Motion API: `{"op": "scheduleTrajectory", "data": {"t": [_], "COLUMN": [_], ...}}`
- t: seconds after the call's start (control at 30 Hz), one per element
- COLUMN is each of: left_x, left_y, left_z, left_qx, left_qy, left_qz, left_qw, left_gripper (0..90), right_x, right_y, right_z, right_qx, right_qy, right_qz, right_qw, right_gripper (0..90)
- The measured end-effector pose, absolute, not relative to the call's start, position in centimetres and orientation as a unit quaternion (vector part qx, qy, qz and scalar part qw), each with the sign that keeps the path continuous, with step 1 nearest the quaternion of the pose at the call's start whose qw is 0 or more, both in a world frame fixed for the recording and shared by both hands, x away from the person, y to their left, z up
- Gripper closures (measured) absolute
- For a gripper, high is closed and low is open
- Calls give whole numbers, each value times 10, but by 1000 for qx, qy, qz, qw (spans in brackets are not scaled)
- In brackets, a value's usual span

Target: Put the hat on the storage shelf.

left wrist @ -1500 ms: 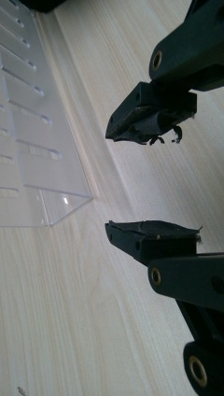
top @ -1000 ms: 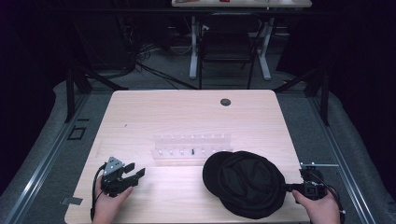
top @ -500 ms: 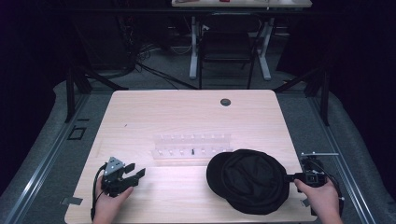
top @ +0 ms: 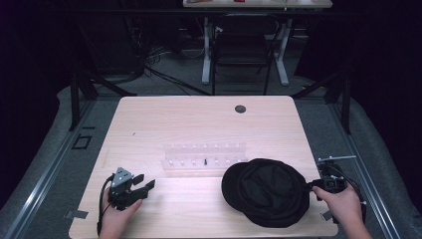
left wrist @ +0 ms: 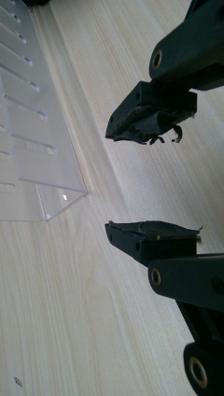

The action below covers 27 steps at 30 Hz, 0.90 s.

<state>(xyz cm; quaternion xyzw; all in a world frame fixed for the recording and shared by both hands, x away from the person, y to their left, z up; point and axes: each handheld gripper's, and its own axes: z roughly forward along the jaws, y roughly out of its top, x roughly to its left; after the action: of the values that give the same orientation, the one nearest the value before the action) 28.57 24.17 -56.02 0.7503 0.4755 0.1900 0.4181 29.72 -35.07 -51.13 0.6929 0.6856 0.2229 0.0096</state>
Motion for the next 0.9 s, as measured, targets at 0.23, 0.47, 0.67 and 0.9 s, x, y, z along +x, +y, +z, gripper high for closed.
{"op": "scheduleTrajectory", "data": {"t": [0.23, 0.47, 0.67, 0.9], "left_x": [286, 286, 287, 286], "left_y": [242, 242, 242, 243], "left_z": [-561, -561, -561, -561], "left_qx": [750, 749, 748, 749], "left_qy": [476, 476, 477, 477], "left_qz": [190, 193, 192, 191], "left_qw": [419, 419, 419, 417], "left_gripper": [481, 481, 481, 482], "right_x": [304, 312, 316, 316], "right_y": [-353, -351, -347, -349], "right_z": [-514, -516, -517, -511], "right_qx": [702, 704, 700, 695], "right_qy": [687, 689, 697, 698], "right_qz": [187, 168, 150, 166], "right_qw": [-5, -29, -38, -50], "right_gripper": [775, 776, 819, 878]}}
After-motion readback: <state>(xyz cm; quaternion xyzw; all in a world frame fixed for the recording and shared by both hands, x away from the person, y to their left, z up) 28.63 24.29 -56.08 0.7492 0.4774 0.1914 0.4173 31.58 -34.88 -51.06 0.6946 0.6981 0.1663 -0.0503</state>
